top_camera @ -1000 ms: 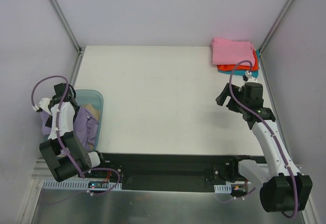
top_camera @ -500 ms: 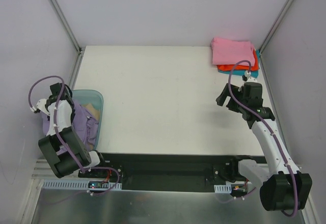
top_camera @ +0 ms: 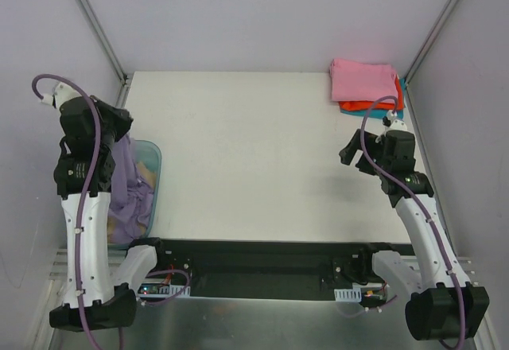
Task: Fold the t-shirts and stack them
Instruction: Grab crumpled tshirt from bin with the left arm, then move the tshirt to the center of the board
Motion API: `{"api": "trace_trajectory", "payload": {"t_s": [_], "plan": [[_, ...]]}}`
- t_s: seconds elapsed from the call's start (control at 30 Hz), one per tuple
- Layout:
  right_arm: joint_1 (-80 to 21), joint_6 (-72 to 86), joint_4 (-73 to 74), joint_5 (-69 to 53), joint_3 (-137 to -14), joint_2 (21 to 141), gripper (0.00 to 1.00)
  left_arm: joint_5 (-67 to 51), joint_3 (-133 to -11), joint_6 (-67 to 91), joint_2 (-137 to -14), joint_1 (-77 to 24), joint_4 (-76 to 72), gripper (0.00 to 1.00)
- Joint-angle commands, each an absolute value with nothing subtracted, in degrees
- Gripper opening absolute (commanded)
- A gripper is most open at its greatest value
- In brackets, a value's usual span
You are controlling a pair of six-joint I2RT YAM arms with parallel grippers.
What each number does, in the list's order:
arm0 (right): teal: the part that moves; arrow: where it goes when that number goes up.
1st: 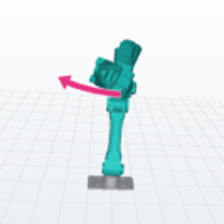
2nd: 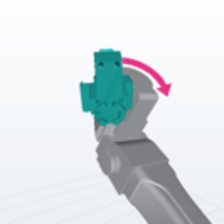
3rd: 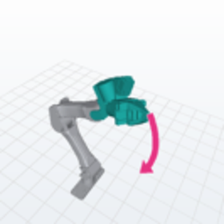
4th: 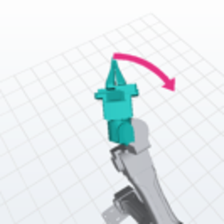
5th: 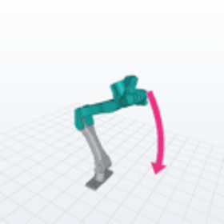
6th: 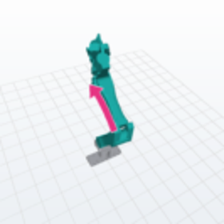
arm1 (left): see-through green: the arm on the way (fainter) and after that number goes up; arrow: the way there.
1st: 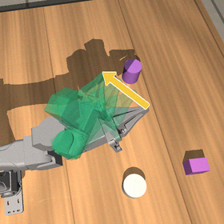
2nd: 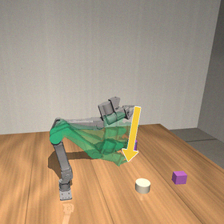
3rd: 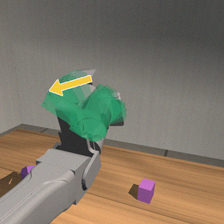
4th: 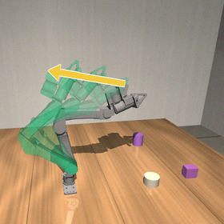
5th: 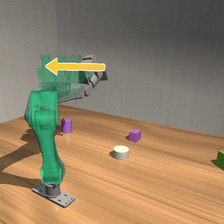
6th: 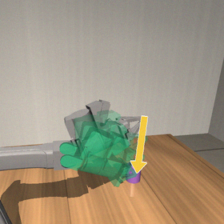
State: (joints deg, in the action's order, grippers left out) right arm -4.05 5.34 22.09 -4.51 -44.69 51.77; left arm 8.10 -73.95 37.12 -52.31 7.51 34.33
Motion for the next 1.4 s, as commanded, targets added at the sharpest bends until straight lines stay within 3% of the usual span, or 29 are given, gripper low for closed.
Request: {"api": "trace_trajectory", "payload": {"t_s": [0.0,0.13,0.33,0.57,0.7,0.73,0.77,0.87,0.93,1.03,1.27,1.37], "plan": [[-4.31,5.54,20.04,-4.75,-45.7,49.05,0.97,-10.78,-82.59,30.5,-52.55,3.96,20.68,0.0],[-4.31,5.45,19.95,-4.66,-45.35,47.64,0.97,-28.08,-92.96,28.48,-57.55,0.89,11.44,0.0],[-4.31,5.45,19.69,-5.8,-44.56,45.97,0.97,-42.43,-115.11,27.78,-72.58,-10.61,10.2,0.0],[-4.31,5.19,22.23,-2.39,-44.56,42.98,0.97,-38.07,-122.7,21.1,-85.76,-27.41,10.28,0.0],[-4.39,5.45,25.04,3.59,-45.26,41.14,0.97,-32.44,-121.73,20.92,-93.58,-34.0,10.46,0.11],[-4.39,5.71,26.44,4.65,-45.52,40.61,0.97,-31.91,-121.73,21.09,-95.69,-34.8,10.55,0.19],[-4.31,6.41,27.24,6.66,-45.79,40.52,0.97,-30.95,-122.16,21.88,-100.24,-36.11,10.63,0.44],[-4.31,7.12,30.14,8.87,-47.02,40.34,0.97,-24.89,-126.27,22.59,-109.49,-36.47,15.88,0.99],[-4.22,6.59,31.98,9.05,-47.55,40.08,0.97,-22.42,-127.96,20.76,-111.96,-36.47,22.46,0.99],[-4.31,5.98,32.96,9.14,-47.37,39.38,0.97,-15.17,-120.88,18.47,-106.38,-36.47,23.12,0.99],[-4.39,5.63,29.89,3.44,-47.02,42.27,0.97,14.72,-85.68,22.23,-85.71,-36.3,23.99,0.99],[-4.57,5.1,28.39,-2.34,-47.63,45.78,0.97,16.01,-73.8,28.19,-78.68,-35.07,26.36,0.99]]}}
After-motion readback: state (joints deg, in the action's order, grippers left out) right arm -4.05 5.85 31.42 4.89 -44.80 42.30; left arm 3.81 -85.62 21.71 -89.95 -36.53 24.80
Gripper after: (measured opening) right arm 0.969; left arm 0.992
